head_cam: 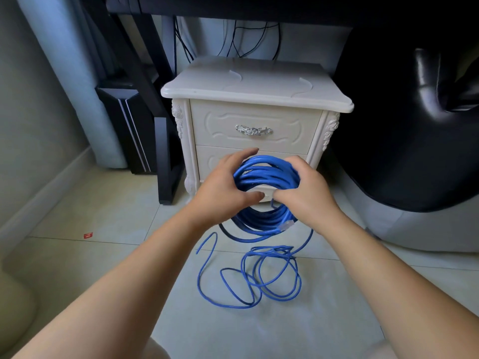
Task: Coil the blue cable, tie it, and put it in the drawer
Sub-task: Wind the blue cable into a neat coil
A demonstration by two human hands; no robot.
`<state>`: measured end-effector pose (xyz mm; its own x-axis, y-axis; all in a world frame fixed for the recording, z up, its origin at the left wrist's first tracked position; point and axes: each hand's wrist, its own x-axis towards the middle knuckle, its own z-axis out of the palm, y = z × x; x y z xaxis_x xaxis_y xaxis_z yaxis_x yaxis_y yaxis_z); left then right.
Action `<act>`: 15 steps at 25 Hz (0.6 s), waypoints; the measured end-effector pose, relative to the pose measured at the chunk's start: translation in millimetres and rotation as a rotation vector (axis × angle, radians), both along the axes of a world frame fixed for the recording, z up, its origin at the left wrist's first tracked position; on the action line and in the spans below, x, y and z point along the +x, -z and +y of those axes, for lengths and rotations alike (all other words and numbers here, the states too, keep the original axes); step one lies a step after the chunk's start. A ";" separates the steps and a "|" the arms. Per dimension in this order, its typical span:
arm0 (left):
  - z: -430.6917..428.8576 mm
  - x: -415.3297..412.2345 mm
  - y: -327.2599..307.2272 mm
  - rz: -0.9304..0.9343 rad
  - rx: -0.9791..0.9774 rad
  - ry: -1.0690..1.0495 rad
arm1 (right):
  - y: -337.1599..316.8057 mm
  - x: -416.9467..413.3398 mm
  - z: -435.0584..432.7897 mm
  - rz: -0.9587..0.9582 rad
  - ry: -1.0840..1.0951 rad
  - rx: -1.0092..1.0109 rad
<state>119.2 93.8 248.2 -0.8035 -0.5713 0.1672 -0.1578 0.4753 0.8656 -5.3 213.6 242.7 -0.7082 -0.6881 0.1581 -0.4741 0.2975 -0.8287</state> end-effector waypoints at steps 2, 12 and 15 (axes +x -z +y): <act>-1.9 1.2 -1.9 -0.008 0.032 0.013 | -2.6 1.0 0.6 0.031 -0.091 0.010; 2.3 -5.9 -3.3 0.034 0.138 -0.149 | -7.0 4.9 0.2 -0.249 -0.104 -0.179; 3.6 -7.4 -5.4 0.088 0.280 -0.211 | -5.4 0.3 2.9 -0.513 -0.184 -0.180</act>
<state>111.8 97.4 253.5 -0.6522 -0.7568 0.0439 -0.1467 0.1828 0.9722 -5.0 216.6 248.0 -0.5964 -0.8012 -0.0488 -0.0281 0.0816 -0.9963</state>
